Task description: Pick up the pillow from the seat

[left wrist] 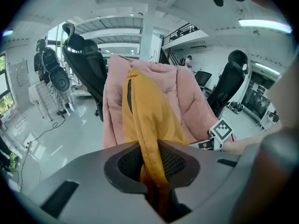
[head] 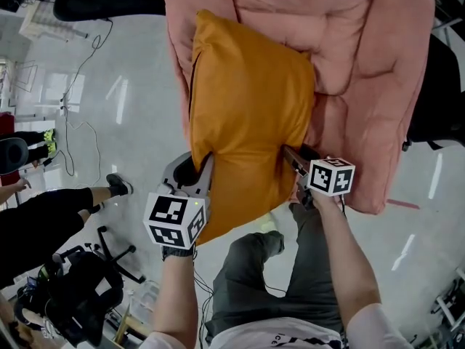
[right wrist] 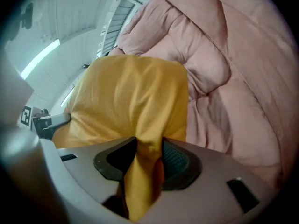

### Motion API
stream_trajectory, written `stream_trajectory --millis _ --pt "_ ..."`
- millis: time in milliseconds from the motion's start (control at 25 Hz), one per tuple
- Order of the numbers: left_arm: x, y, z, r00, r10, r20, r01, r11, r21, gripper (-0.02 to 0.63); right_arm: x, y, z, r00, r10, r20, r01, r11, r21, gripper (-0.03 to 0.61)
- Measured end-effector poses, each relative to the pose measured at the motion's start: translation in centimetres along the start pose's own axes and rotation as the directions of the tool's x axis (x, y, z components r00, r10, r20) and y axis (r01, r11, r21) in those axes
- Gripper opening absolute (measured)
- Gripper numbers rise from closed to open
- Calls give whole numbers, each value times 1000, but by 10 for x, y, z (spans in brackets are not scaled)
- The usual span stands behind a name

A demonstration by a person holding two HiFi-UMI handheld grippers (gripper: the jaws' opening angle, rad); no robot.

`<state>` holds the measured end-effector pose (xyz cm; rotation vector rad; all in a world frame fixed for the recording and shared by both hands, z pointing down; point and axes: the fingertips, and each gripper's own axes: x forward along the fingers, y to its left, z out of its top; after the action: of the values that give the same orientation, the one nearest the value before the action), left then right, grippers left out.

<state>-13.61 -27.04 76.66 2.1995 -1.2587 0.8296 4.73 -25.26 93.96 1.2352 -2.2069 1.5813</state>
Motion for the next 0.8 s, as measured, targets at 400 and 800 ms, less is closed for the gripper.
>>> stream_trajectory --millis 400,800 --pt "-50 -38 26 996 -11 92 8 999 33 74 -50 30 4 999 -14 32 18 989 -144 54" --pt "-166 -61 110 974 -21 227 0 996 92 75 -134 133 62 986 37 162 -6 982 -189 48"
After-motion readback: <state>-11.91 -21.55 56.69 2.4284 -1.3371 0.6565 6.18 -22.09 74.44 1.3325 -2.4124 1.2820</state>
